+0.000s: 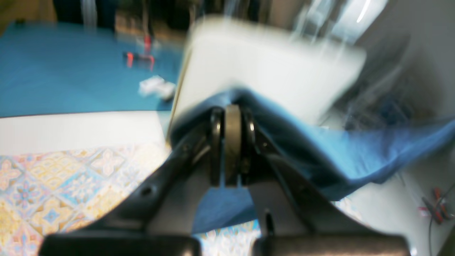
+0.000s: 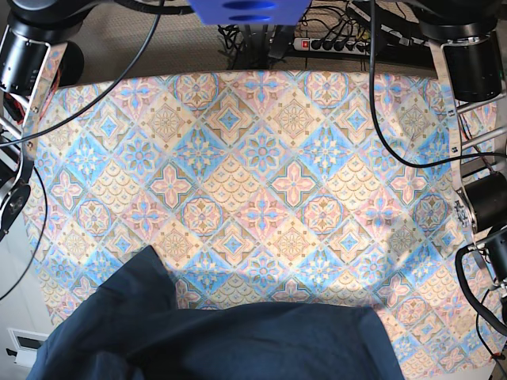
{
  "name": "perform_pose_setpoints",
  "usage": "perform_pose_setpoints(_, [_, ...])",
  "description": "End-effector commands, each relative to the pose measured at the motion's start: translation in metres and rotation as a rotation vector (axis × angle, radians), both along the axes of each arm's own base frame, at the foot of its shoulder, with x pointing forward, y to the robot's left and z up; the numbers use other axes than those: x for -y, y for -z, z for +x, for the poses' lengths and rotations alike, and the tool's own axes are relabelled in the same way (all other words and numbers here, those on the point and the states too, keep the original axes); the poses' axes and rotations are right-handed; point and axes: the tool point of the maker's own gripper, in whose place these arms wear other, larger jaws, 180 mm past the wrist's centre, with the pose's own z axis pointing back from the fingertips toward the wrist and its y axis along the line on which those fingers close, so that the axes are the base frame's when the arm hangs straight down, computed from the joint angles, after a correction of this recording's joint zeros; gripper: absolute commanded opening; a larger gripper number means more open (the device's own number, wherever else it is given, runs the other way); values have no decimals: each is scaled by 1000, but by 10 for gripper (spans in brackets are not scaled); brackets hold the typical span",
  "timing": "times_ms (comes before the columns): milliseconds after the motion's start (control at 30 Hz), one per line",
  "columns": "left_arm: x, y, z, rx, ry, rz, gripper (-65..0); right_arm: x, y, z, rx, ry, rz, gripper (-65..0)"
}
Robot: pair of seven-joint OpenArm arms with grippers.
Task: Layout the t-shirt on the table in an organized manner, then fold the t-shirt properly
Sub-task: 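Lift the shirt high with both grippers and shake it out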
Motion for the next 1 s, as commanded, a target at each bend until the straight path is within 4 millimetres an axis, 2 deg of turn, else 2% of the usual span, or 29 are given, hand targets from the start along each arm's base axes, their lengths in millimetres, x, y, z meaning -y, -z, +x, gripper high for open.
perform_pose_setpoints(0, [-16, -52, -8, 163, -52, -67, -650, 2, -37, -10, 113, 0, 28, -643])
perform_pose_setpoints(33, [-30, -47, -1, 147, -89, -101, -650, 3, -41, -11, 132, 2, 40, -643])
perform_pose_setpoints(67, [-36, -33, 7, 91, -92, -122, -650, 5, -44, -12, 146, 4, 51, -643])
perform_pose_setpoints(133, [-13, -21, 2, 27, -3, -53, -650, 3, -44, -14, 140, 3, 31, -643])
perform_pose_setpoints(200, [-5, -40, -9, 106, 4, -33, -650, 1, -56, -20, 184, 10, 14, -643])
perform_pose_setpoints(233, [-14, -50, -10, 150, -40, -57, -650, 4, -61, -23, 206, 18, 20, -643])
perform_pose_setpoints(267, [-30, -49, -3, 146, -94, -100, -650, 5, -60, -22, 206, 19, 24, -643])
perform_pose_setpoints(300, [-39, -39, 4, 105, -113, -127, -650, 4, -61, -22, 207, 19, 23, -643])
perform_pose_setpoints(333, [-38, -30, 6, 67, -95, -125, -650, 5, -62, -22, 212, 20, 28, -643])
perform_pose_setpoints(400, [-33, -37, -1, 93, -75, -116, -650, 4, -64, -24, 218, 18, 25, -643])
perform_pose_setpoints(467, [-40, -46, -1, 131, -113, -132, -650, 4, -69, -27, 239, 23, 15, -643])
perform_pose_setpoints(567, [-40, -37, 0, 89, -101, -125, -650, 6, -73, -31, 254, 25, 24, -643])
perform_pose_setpoints(700, [-49, -42, 1, 115, -134, -145, -650, 10, -67, -25, 237, 48, 15, -643])
perform_pose_setpoints(800, [-48, -32, 6, 72, -131, -134, -650, 11, -58, -19, 201, 66, -9, -643])
perform_pose_setpoints(900, [-54, -31, 8, 77, -148, -158, -650, 15, -50, -14, 166, 102, -52, -643])
perform_pose_setpoints(967, [-58, -19, 17, 30, -160, -184, -650, 6, -41, -6, 133, 97, -101, -643])
